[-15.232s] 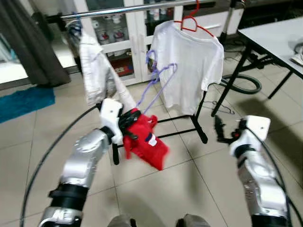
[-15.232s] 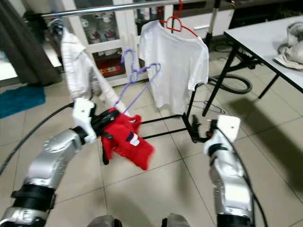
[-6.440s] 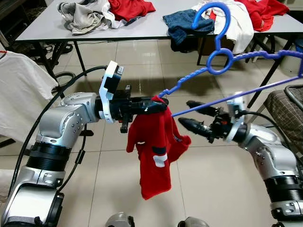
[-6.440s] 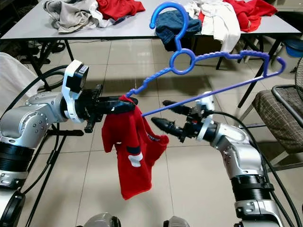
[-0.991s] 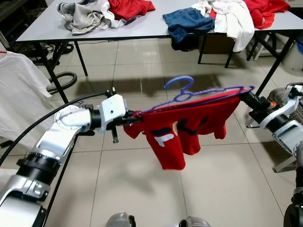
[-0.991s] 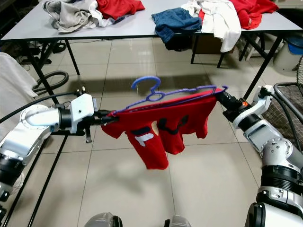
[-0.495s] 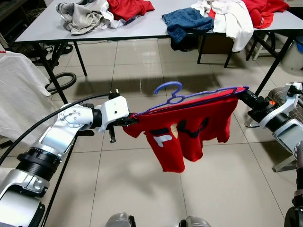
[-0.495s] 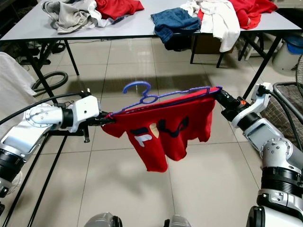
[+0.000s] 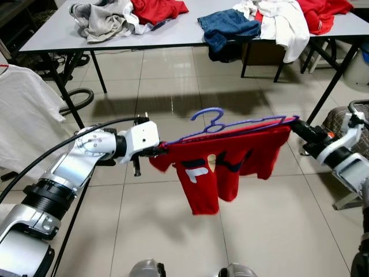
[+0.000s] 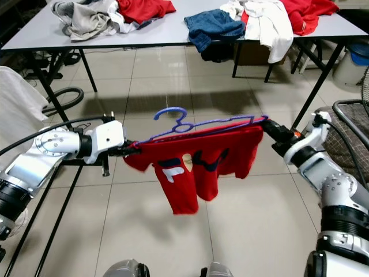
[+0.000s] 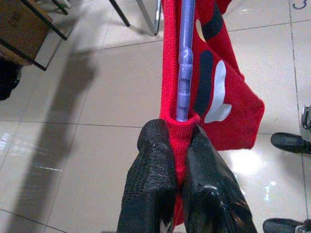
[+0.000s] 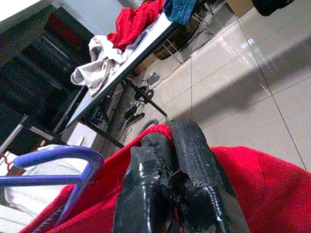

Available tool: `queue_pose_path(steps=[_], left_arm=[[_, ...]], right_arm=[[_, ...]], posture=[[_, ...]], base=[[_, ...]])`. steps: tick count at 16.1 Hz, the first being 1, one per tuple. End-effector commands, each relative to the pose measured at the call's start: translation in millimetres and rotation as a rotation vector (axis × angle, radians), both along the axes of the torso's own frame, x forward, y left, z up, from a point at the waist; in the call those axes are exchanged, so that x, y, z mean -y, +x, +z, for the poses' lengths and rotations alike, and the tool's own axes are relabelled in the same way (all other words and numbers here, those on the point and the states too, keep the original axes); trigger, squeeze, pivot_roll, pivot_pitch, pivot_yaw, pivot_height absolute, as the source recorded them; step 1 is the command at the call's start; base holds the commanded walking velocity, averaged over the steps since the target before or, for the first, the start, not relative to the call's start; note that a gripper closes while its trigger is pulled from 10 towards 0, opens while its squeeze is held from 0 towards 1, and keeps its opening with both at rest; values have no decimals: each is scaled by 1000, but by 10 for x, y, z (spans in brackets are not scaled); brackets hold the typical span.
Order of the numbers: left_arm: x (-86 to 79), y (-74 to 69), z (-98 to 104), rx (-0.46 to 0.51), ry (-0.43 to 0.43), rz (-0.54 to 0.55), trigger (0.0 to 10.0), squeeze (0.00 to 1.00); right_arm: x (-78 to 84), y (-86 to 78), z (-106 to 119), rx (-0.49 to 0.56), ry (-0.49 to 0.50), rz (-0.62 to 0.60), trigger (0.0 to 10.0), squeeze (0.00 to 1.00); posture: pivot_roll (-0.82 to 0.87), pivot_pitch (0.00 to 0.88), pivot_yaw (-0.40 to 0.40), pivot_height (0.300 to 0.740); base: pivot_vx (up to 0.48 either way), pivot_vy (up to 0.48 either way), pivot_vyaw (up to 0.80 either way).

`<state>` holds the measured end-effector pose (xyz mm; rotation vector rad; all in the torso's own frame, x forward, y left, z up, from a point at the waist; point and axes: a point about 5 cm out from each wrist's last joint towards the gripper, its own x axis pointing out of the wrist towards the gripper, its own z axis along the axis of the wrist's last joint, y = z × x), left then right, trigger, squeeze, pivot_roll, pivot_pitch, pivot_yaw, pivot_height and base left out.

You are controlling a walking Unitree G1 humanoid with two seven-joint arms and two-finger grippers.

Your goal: Hang hanger

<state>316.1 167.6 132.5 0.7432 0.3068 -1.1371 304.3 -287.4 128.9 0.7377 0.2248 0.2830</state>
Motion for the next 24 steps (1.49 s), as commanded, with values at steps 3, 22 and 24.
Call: queue_pose_path(steps=[3, 22, 24], left_arm=[[-959, -196, -317, -204, 266, 311, 0, 0], [-821, -233, -474, -374, 420, 235, 0, 0], [-834, -257, -495, -396, 439, 230, 0, 0]], right_arm=[[897, -180, 659, 212, -20, -394, 0, 0], [6, 71, 703, 170, -839, -125, 0, 0], [42, 76, 755, 186, -905, -185, 0, 0]], posture=[[-130, 0, 58, 740], [-118, 0, 69, 740], [-116, 0, 69, 740]], base=[[0, 0, 0], [0, 0, 0], [0, 0, 0]])
